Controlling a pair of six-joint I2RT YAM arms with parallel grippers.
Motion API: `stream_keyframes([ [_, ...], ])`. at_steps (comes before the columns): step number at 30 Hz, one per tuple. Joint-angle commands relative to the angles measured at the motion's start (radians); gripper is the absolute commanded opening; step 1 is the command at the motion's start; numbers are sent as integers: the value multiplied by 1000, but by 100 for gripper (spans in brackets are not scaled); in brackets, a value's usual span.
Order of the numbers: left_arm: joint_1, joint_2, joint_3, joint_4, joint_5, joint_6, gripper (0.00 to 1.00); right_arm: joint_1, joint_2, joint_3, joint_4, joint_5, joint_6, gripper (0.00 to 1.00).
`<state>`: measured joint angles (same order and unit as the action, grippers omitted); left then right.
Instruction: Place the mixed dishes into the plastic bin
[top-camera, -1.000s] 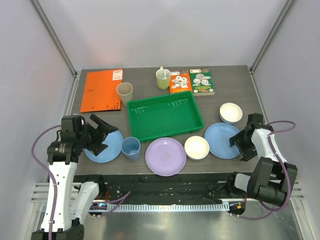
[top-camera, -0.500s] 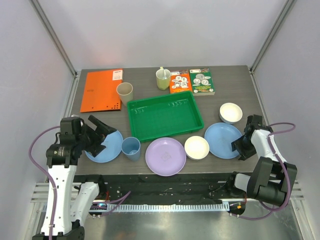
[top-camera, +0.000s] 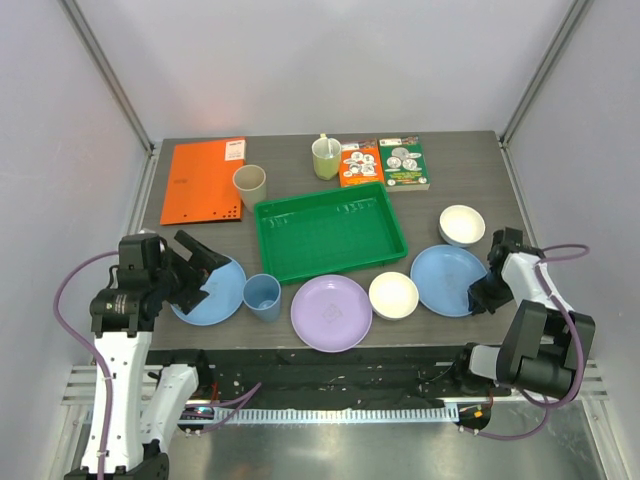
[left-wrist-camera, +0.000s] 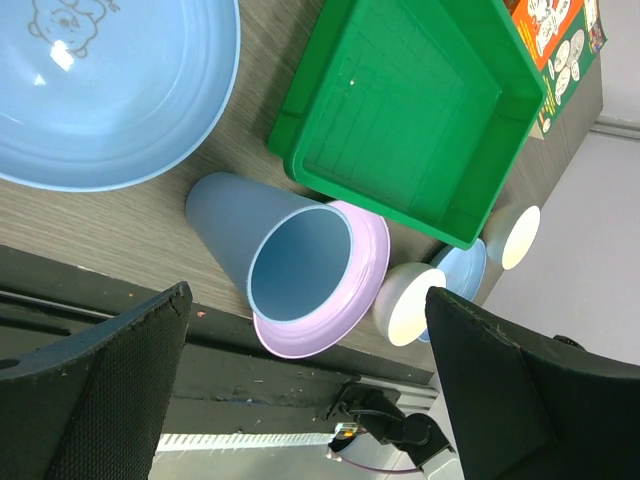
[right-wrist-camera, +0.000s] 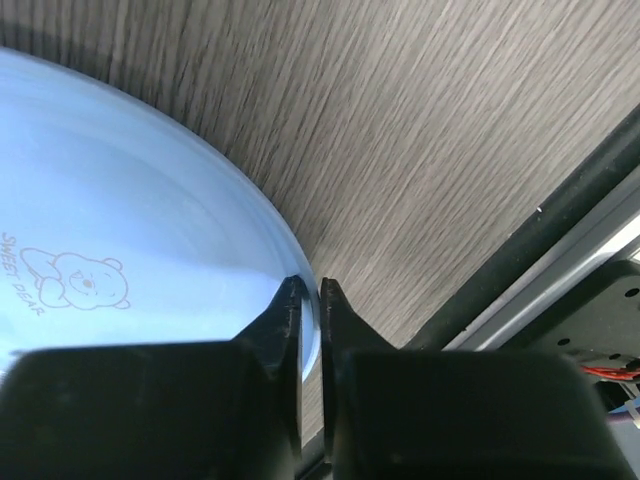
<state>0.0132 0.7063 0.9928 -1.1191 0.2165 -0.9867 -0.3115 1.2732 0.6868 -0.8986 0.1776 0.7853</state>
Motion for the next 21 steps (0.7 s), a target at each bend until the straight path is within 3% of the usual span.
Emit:
stream_keyframes([
  [1,-4,-11,15,25,-12,8,98,-6,-27,55,-69,56,28,2],
  [10,-2,-21,4,30,-25,11,98,-5,-302,167,-324,143,88,1],
  [21,-4,-25,33,10,-40,22,98,-5,-367,315,-480,34,86,1],
])
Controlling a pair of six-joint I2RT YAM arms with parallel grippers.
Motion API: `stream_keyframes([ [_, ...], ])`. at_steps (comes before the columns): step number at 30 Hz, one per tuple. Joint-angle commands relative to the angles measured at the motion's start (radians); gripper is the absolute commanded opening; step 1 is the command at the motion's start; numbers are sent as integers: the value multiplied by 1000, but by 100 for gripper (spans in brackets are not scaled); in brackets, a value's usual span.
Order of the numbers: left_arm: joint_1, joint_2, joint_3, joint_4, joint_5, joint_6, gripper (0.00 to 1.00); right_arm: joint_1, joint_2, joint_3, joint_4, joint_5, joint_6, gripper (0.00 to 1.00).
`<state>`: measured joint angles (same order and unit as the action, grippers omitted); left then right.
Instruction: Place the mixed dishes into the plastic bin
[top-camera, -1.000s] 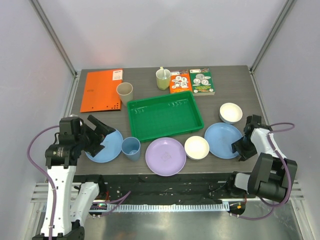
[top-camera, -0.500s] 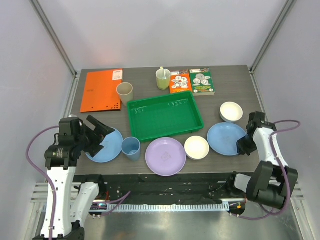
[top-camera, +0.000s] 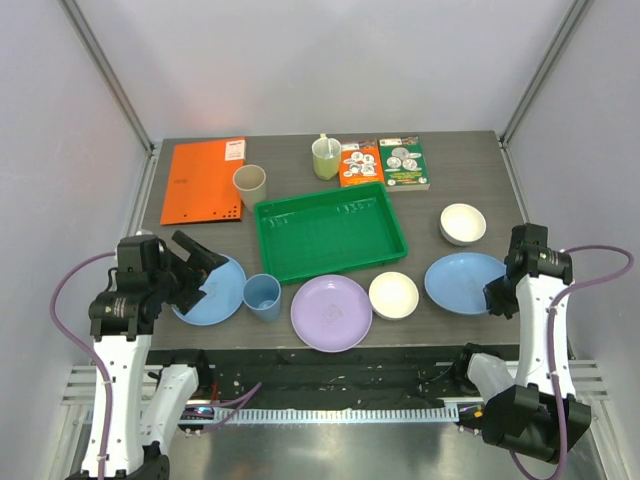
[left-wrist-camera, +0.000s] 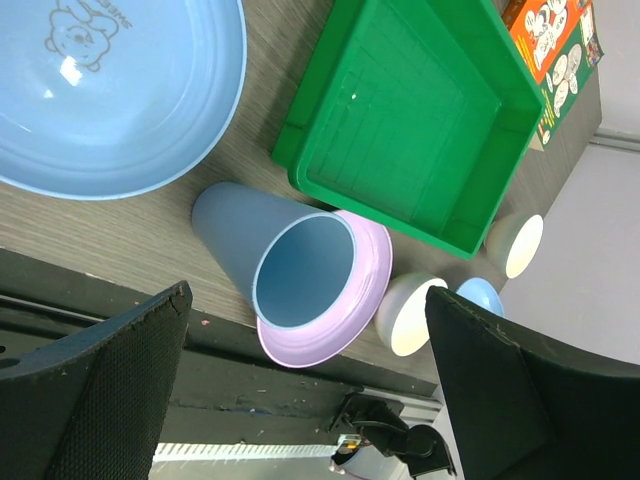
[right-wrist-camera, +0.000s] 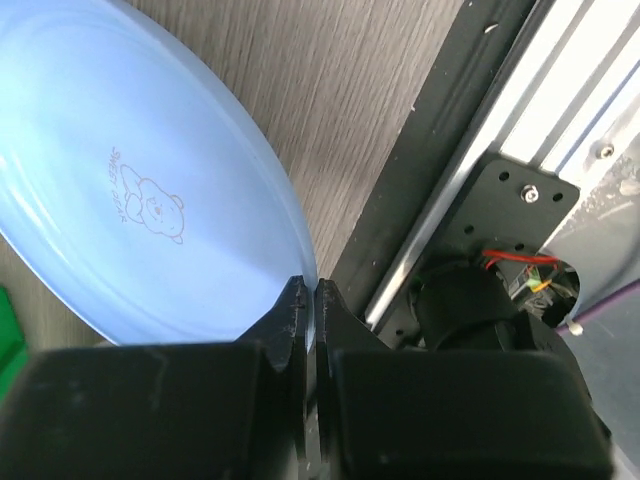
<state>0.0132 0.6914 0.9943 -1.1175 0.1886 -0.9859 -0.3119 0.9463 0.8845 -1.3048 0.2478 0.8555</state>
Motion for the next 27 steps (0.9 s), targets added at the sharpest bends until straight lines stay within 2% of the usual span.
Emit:
stream_keyframes([
  [1,-4,-10,33,5,-12,23,98,-4,-38,163,-79,-47,13,1],
  [7,-4,-10,49,1,-26,24,98,-3,-11,295,-114,-149,22,1],
  [14,-5,8,63,2,-35,30,97,31,46,378,-16,-226,25,1],
  [21,-4,42,101,-1,-51,46,97,233,178,410,188,-183,31,1],
  [27,-4,83,159,-15,-80,76,96,486,342,510,286,-85,-1,1],
])
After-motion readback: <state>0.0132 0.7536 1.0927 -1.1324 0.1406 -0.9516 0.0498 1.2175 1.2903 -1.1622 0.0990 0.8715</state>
